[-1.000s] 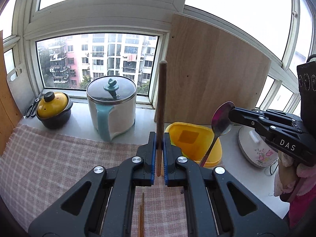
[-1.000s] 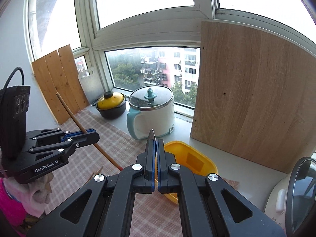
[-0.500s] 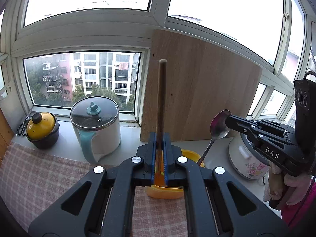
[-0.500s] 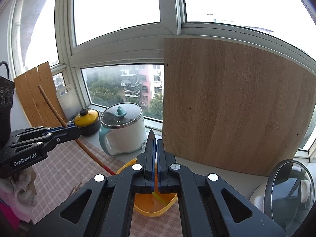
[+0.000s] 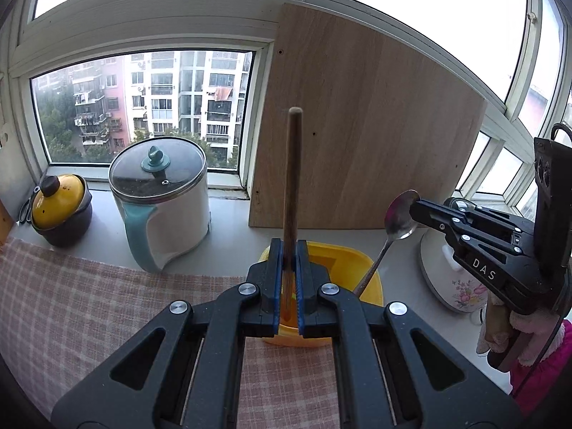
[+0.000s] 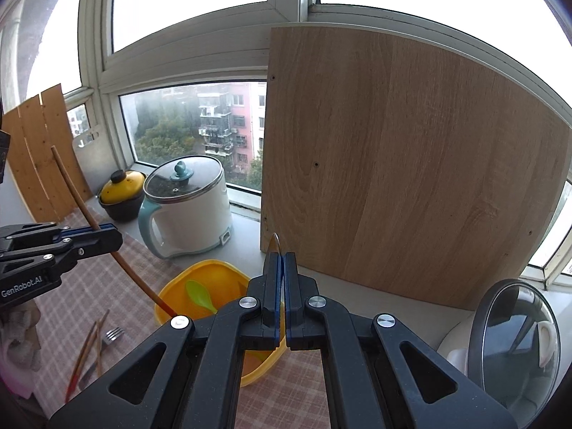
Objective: Organize utensils
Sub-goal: 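Open both grippers to drop the spoon and chopstick into the yellow container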
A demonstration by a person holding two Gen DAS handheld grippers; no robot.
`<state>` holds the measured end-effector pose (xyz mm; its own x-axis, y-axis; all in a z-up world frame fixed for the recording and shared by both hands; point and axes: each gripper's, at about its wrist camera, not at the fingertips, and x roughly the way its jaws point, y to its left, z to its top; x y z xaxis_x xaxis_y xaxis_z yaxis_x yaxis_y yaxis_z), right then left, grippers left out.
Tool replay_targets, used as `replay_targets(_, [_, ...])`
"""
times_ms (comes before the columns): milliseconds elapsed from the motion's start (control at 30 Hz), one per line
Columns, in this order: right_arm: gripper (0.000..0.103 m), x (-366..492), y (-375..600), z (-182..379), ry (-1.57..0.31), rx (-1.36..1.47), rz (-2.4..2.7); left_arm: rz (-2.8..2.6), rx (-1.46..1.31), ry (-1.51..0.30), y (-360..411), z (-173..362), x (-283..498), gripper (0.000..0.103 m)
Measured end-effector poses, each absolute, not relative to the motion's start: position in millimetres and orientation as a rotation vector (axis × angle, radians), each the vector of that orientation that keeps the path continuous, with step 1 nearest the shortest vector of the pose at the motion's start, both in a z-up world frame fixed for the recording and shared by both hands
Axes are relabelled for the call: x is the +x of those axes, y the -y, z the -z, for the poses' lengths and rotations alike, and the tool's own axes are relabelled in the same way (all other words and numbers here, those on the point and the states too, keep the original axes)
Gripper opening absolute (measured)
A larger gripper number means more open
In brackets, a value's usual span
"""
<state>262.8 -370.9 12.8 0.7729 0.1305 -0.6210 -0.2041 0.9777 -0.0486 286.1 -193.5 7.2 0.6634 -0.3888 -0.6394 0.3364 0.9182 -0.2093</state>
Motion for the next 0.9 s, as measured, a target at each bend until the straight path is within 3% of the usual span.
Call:
replay_targets(400, [0.002,259,352,3,-0.722,-0.143,-0.229,0.417,-0.090,-0.773,193,3,283,0.004])
replay_targets(467, [0.002,259,350,2,-0.720,-0.147,-0.229,0.416,-0.093,-0.774,193,2,282,0.008])
replay_targets(533, [0.004,258,350,0,-0.719,-0.146,-0.234,0.418,-0.095,-0.769,191,1,279,0.022])
replay_targets(667, [0.015,253,349,-2,-0.715,-0.142,-0.236,0.415,-0.092,-0.761,187,0,272,0.022])
replay_targets(900, [0.016,237,341,-9,-0.697,-0.151,-0.250,0.390,-0.108,-0.756,169,-1,258,0.022])
